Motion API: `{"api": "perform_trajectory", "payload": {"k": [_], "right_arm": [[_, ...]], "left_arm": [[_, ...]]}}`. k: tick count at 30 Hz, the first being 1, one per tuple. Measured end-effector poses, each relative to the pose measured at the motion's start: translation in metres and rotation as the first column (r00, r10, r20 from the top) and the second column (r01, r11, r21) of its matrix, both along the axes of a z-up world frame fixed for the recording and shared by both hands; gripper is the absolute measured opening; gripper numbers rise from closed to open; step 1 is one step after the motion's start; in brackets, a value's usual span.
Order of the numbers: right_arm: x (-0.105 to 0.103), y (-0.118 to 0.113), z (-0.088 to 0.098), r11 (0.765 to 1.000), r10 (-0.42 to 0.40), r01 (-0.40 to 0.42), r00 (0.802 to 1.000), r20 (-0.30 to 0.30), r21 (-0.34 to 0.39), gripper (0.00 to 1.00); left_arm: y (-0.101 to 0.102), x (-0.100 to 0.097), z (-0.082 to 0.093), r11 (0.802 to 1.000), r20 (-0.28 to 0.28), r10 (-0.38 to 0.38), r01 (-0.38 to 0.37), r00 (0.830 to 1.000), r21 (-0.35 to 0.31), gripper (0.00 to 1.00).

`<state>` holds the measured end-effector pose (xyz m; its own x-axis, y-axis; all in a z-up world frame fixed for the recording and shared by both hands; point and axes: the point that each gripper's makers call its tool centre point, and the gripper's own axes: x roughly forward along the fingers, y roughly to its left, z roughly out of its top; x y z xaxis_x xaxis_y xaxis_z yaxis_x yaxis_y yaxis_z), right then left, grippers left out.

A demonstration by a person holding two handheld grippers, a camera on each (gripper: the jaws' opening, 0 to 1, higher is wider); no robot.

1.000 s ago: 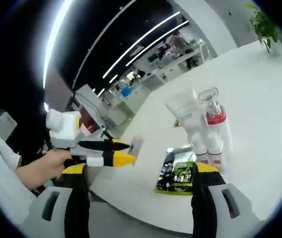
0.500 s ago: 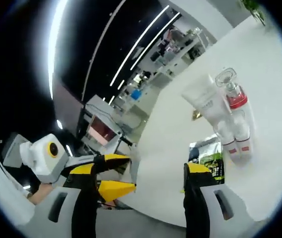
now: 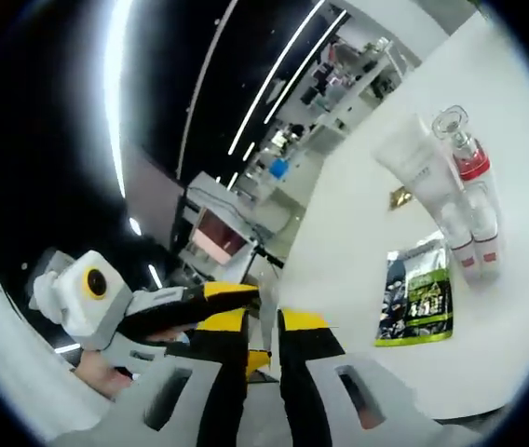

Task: Arrange the skincare products in the storage area until every visible bottle or jar stands upright without overlapping.

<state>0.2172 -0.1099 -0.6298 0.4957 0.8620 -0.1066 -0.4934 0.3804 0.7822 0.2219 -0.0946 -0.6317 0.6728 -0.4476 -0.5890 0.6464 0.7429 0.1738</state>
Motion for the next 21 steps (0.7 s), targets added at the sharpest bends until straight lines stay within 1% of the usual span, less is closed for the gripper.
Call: {"api": "perform_trajectory", "payload": {"k": [1, 3, 8, 9, 12, 13, 14, 15, 16, 17, 18, 19, 20, 21], "right_arm": [[0.000, 0.000, 0.000, 1.000, 0.000, 0.000, 1.000, 0.001, 0.001, 0.03], [0.000, -0.001, 0.000, 1.000, -0.001, 0.001, 1.000, -0.001, -0.002, 0.03], [0.000, -0.003, 0.001, 1.000, 0.001, -0.001, 1.000, 0.013, -0.010, 0.01], [0.000, -0.003, 0.001, 1.000, 0.002, -0.001, 1.000, 0.020, -0.023, 0.01], [0.000, -0.004, 0.000, 0.999, 0.019, -0.018, 1.000, 0.021, -0.042, 0.01], [0.001, -0.005, -0.001, 0.998, 0.024, -0.022, 0.999, 0.029, -0.054, 0.01], [0.002, -0.006, -0.001, 0.998, 0.026, -0.024, 0.999, 0.029, -0.050, 0.01], [0.003, -0.008, 0.000, 0.999, 0.026, -0.025, 0.999, 0.028, -0.047, 0.01], [0.005, -0.009, 0.000, 0.999, 0.026, -0.025, 0.999, 0.027, -0.048, 0.01], [0.005, -0.011, -0.001, 0.998, 0.028, -0.027, 0.999, 0.026, -0.051, 0.01], [0.007, -0.013, -0.001, 0.998, 0.031, -0.029, 0.999, 0.025, -0.050, 0.01], [0.007, -0.014, -0.001, 0.998, 0.034, -0.033, 0.999, 0.022, -0.046, 0.01], [0.007, -0.015, 0.000, 0.998, 0.044, -0.043, 0.999, 0.017, -0.036, 0.01], [0.006, -0.014, 0.000, 0.998, 0.053, -0.053, 0.999, 0.011, -0.030, 0.01]], "left_arm": [[0.000, 0.000, 0.000, 1.000, 0.001, 0.002, -0.002, 1.000, -0.003, 0.40], [0.000, -0.001, 0.000, 1.000, 0.001, 0.000, 0.000, 1.000, -0.002, 0.40], [-0.001, -0.003, 0.002, 1.000, 0.000, 0.003, -0.003, 1.000, -0.024, 0.41], [-0.001, -0.003, 0.003, 1.000, 0.000, 0.000, 0.000, 1.000, -0.029, 0.41], [0.000, -0.005, 0.001, 0.998, -0.029, -0.020, 0.018, 0.999, -0.053, 0.42], [-0.003, -0.007, 0.002, 0.995, -0.044, -0.027, 0.022, 0.999, -0.092, 0.46], [-0.005, -0.010, 0.003, 0.992, -0.058, -0.047, 0.040, 0.997, -0.118, 0.51], [-0.007, -0.013, 0.002, 0.989, -0.079, -0.066, 0.055, 0.995, -0.137, 0.60], [-0.003, -0.012, 0.002, 0.989, -0.087, -0.053, 0.041, 0.995, -0.141, 0.66], [-0.003, -0.014, 0.003, 0.987, -0.092, -0.063, 0.049, 0.994, -0.154, 0.70], [-0.004, -0.018, 0.004, 0.980, -0.113, -0.085, 0.063, 0.990, -0.188, 0.73], [-0.001, -0.018, 0.003, 0.976, -0.133, -0.079, 0.049, 0.988, -0.211, 0.73], [0.003, -0.020, 0.002, 0.968, -0.170, -0.076, 0.031, 0.983, -0.249, 0.73], [0.004, -0.021, 0.002, 0.960, -0.189, -0.085, 0.030, 0.978, -0.277, 0.72]]}}
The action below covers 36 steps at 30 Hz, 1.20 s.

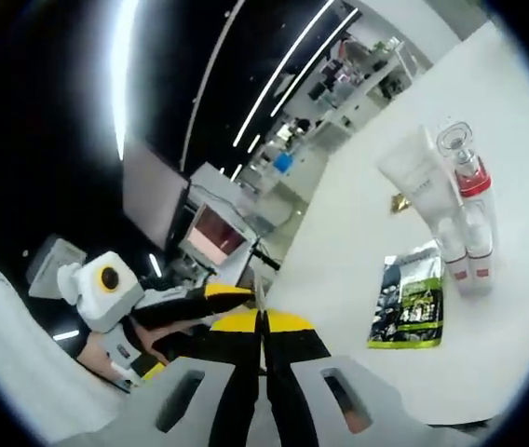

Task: Arrange the skincare products in the storage area until every visible bottle or jar stands upright without overlapping.

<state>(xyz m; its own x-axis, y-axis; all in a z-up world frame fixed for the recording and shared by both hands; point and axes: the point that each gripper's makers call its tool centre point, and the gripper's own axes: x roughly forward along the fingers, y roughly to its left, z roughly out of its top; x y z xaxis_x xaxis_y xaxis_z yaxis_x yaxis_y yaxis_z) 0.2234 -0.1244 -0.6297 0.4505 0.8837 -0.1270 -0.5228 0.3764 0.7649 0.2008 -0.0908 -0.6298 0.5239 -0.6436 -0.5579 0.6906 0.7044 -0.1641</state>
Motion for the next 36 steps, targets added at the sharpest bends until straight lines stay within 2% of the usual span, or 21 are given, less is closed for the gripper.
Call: {"api": "perform_trajectory", "payload": {"k": [2, 7, 8, 10, 12, 14, 17, 21, 26, 28, 29, 30, 34, 36], "right_arm": [[-0.003, 0.001, 0.002, 1.000, 0.025, -0.025, 1.000, -0.013, 0.014, 0.01], [-0.015, 0.009, 0.005, 0.993, 0.119, -0.119, 0.993, -0.016, 0.021, 0.01], [-0.019, 0.012, 0.006, 0.988, 0.152, -0.152, 0.988, -0.014, 0.025, 0.01], [-0.030, 0.017, 0.005, 0.974, 0.225, -0.224, 0.974, -0.024, 0.028, 0.01], [-0.039, 0.021, 0.002, 0.958, 0.285, -0.284, 0.958, -0.035, 0.025, 0.01], [-0.045, 0.025, 0.004, 0.945, 0.327, -0.325, 0.944, -0.043, 0.048, 0.01], [-0.047, 0.027, 0.008, 0.939, 0.339, -0.335, 0.940, -0.048, 0.070, 0.01], [-0.047, 0.029, 0.010, 0.939, 0.337, -0.331, 0.940, -0.058, 0.091, 0.01], [-0.049, 0.030, 0.006, 0.938, 0.345, -0.340, 0.937, -0.064, 0.072, 0.01], [-0.047, 0.030, 0.005, 0.939, 0.342, -0.337, 0.937, -0.066, 0.069, 0.01], [-0.047, 0.030, 0.005, 0.940, 0.339, -0.335, 0.938, -0.068, 0.068, 0.01], [-0.046, 0.030, 0.005, 0.942, 0.334, -0.330, 0.941, -0.064, 0.061, 0.01], [-0.041, 0.031, 0.006, 0.952, 0.305, -0.303, 0.951, -0.046, 0.047, 0.02], [-0.039, 0.031, 0.006, 0.954, 0.297, -0.295, 0.954, -0.041, 0.044, 0.02]], "left_arm": [[0.002, -0.002, 0.002, 0.998, -0.037, 0.001, -0.003, 0.999, -0.058, 0.68], [0.018, -0.006, 0.007, 0.985, -0.105, -0.014, -0.005, 0.994, -0.175, 0.50], [0.021, -0.008, 0.008, 0.977, -0.134, -0.018, -0.011, 0.991, -0.214, 0.46], [0.021, -0.013, 0.011, 0.956, -0.151, -0.068, 0.021, 0.986, -0.292, 0.40], [0.026, -0.017, 0.005, 0.951, -0.194, -0.088, 0.025, 0.977, -0.307, 0.34], [0.029, -0.019, -0.002, 0.956, -0.203, -0.095, 0.032, 0.975, -0.292, 0.29], [0.030, -0.025, -0.006, 0.951, -0.231, -0.111, 0.035, 0.967, -0.307, 0.22], [0.028, -0.029, -0.005, 0.941, -0.233, -0.121, 0.037, 0.965, -0.336, 0.17], [0.027, -0.029, -0.007, 0.933, -0.246, -0.108, 0.013, 0.963, -0.360, 0.09], [0.028, -0.027, -0.007, 0.928, -0.241, -0.092, -0.005, 0.966, -0.372, 0.09], [0.028, -0.027, -0.006, 0.923, -0.252, -0.082, -0.022, 0.964, -0.384, 0.08], [0.028, -0.026, -0.005, 0.908, -0.280, -0.065, -0.060, 0.958, -0.414, 0.07], [0.031, -0.021, -0.006, 0.879, -0.309, -0.016, -0.134, 0.951, -0.458, 0.05], [0.031, -0.022, -0.008, 0.876, -0.318, -0.010, -0.145, 0.948, -0.461, 0.05]]}}
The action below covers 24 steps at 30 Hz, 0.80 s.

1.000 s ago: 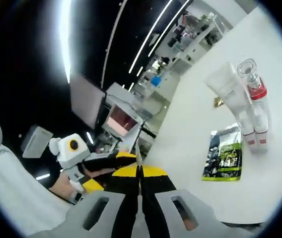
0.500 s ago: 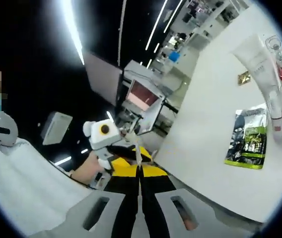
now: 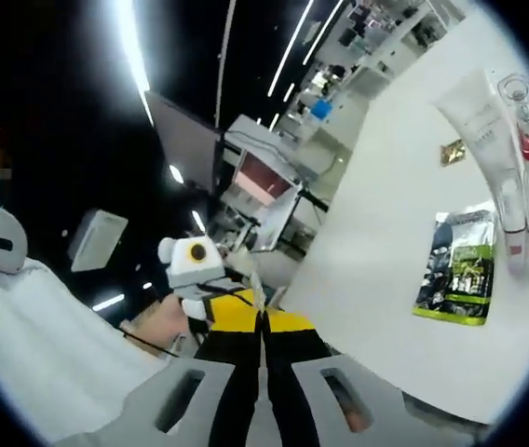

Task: Arrange the skincare products in the storage area until every visible bottle or jar stands upright without overlapping.

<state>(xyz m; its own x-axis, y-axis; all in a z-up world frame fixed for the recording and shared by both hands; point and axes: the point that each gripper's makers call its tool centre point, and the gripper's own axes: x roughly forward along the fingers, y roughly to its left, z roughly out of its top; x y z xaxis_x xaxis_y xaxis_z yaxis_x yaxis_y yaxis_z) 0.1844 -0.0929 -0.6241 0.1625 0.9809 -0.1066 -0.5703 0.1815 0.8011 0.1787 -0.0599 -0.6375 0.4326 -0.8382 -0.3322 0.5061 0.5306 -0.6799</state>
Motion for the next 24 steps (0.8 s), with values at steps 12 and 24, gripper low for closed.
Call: {"api": "perform_trajectory", "payload": {"k": [12, 24], "right_arm": [[0.011, 0.003, -0.028, 0.975, -0.048, 0.085, 0.983, 0.177, -0.205, 0.79], [0.011, -0.011, -0.048, 0.945, -0.060, 0.122, 0.977, 0.205, -0.304, 0.91]], "left_arm": [[0.014, 0.011, -0.018, 0.986, -0.124, 0.150, -0.158, 0.981, -0.061, 0.05], [0.034, 0.023, -0.047, 0.968, -0.256, 0.227, -0.246, 0.940, -0.045, 0.05]]}}
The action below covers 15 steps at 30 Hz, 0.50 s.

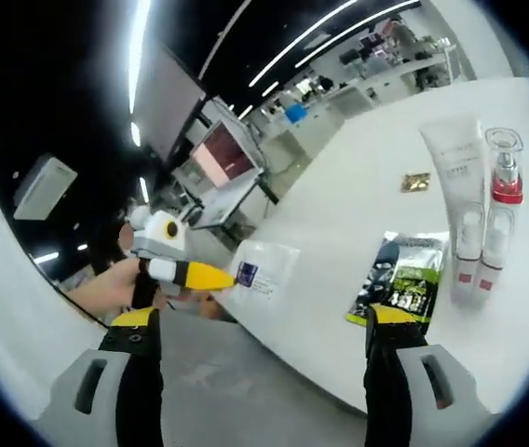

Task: Arrange the skincare products in the storage area until every visible bottle or jar stands upright without overlapping.

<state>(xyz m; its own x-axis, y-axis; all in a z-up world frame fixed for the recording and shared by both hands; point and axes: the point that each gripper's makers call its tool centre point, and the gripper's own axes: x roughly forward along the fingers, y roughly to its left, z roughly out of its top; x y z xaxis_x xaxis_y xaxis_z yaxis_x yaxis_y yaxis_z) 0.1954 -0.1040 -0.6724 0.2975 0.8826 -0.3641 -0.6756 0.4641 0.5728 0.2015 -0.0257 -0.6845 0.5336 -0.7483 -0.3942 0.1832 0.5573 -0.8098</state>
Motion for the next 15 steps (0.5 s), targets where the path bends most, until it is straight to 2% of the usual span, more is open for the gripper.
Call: {"api": "perform_trajectory", "payload": {"k": [6, 11, 15], "right_arm": [[0.004, -0.014, -0.011, 0.997, -0.040, 0.042, 0.999, 0.021, -0.067, 0.98], [0.005, -0.025, -0.019, 0.992, -0.057, 0.061, 0.998, 0.034, -0.115, 0.99], [0.007, -0.037, -0.026, 0.983, -0.080, 0.090, 0.994, 0.070, -0.163, 1.00]], "left_arm": [[0.009, 0.005, -0.015, 0.999, -0.050, 0.022, -0.021, 0.999, 0.028, 0.05], [0.015, 0.010, -0.030, 0.998, -0.092, 0.033, -0.028, 0.995, 0.051, 0.05], [0.015, 0.015, -0.038, 0.997, -0.107, 0.033, -0.025, 0.994, 0.068, 0.05]]}}
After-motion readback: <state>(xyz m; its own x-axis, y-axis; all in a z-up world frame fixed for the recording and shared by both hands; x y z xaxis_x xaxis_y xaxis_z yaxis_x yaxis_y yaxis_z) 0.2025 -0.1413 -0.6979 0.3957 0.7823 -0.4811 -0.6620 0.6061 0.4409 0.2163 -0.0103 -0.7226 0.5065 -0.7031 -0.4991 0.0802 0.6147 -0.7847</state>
